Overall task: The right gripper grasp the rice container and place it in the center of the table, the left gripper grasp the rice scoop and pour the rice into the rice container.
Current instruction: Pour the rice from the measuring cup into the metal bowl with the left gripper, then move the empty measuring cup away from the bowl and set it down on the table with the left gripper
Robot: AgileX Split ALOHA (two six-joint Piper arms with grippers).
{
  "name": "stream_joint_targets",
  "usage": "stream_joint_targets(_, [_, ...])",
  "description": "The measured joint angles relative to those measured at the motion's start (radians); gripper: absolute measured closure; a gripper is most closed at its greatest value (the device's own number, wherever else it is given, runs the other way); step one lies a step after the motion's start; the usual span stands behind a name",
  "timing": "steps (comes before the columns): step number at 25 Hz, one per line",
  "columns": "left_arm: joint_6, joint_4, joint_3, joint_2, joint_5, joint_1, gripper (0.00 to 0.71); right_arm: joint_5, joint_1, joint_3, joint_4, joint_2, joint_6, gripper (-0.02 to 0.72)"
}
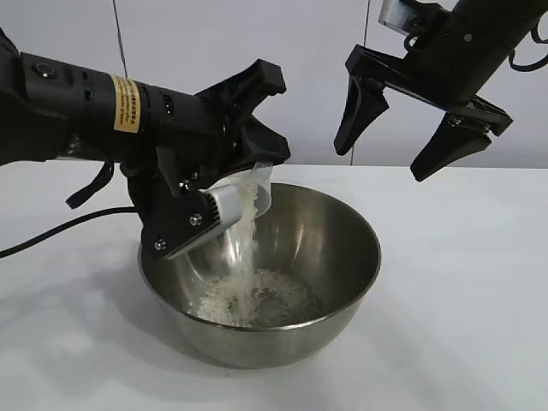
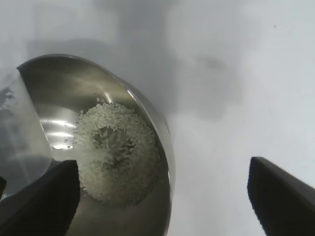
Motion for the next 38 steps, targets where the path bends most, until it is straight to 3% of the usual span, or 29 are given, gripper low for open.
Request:
stream_joint_targets(25, [0.057, -0.014, 0.001, 0.000, -0.016, 0.000, 0.707, -0.003, 0.000, 0.000, 0.000, 0.000, 0.000, 0.064])
stream_joint_targets(31, [-0.155, -0.109, 0.020, 0.000, -0.143, 0.000, 0.707, -0.004, 0.000, 0.000, 0.001, 0.000, 0.000, 0.064])
stream_joint_targets(38, [-0.370, -0.364, 0.023, 0.000, -0.341, 0.000, 0.707, -0.005, 0.000, 0.000, 0.001, 0.000, 0.000, 0.064])
